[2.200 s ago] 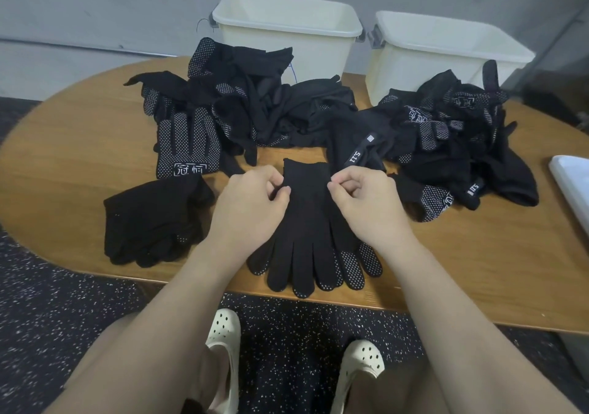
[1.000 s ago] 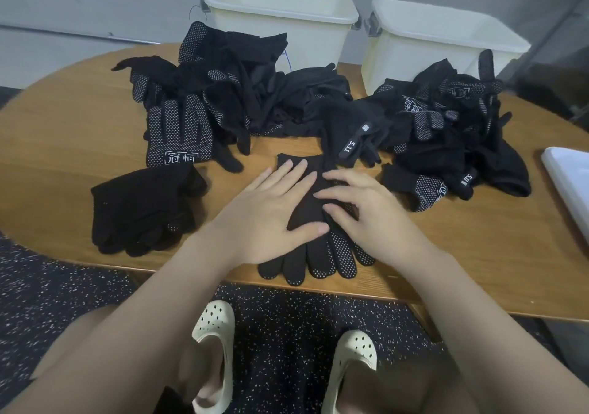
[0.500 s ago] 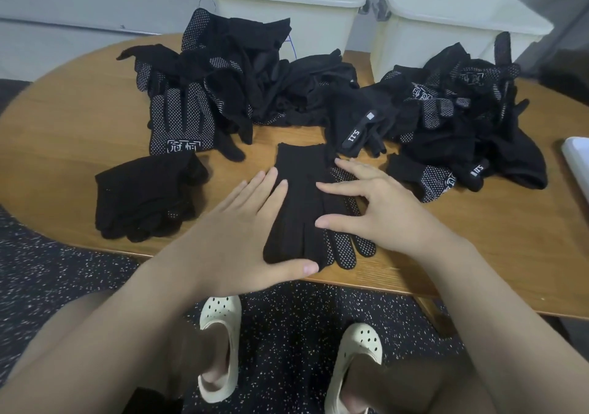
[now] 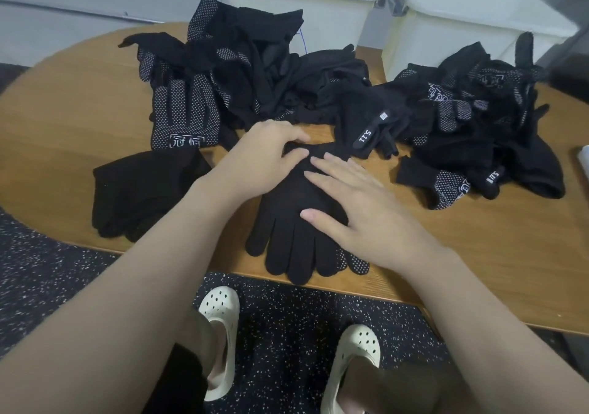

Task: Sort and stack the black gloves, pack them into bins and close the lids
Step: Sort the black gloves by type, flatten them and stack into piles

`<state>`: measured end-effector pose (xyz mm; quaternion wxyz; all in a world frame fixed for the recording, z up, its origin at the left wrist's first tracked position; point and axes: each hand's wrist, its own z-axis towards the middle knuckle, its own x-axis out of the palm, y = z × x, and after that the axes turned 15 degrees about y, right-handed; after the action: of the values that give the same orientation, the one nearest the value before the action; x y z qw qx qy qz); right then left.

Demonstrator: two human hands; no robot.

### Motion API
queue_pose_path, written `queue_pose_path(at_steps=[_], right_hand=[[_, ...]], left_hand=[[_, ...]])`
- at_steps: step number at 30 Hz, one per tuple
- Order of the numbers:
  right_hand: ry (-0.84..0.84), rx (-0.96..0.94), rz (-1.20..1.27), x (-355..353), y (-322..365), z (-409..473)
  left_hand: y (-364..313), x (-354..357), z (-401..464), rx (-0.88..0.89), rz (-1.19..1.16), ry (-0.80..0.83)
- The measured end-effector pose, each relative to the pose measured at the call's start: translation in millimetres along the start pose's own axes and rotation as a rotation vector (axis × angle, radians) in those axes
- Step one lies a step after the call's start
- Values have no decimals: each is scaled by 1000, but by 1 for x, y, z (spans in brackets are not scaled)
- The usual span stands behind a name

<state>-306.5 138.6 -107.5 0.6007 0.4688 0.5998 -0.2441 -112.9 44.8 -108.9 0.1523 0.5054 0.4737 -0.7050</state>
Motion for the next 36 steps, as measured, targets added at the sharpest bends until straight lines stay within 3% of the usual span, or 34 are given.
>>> queue_pose_path(at_steps=[3,7,18,25,30,36], right_hand=[[174,-9,-121,-1,11,-1],[238,-90,-244,5,28,-16],[332,-278,-72,11,47,-49],[90,-168,101,4,31,-56],[21,-57,179,-2,7,-55],[-30,-46,304,-2,3,-53]], left_hand=[[6,1,5,-9,-50,-10],[10,2,10,-54,-120,6],[11,6,5,-33,-88,-42],[6,1,-6,53,-72,-159],[-12,-11,-25,84,-61,-241],[-28,-16,-58,186,-2,-183]])
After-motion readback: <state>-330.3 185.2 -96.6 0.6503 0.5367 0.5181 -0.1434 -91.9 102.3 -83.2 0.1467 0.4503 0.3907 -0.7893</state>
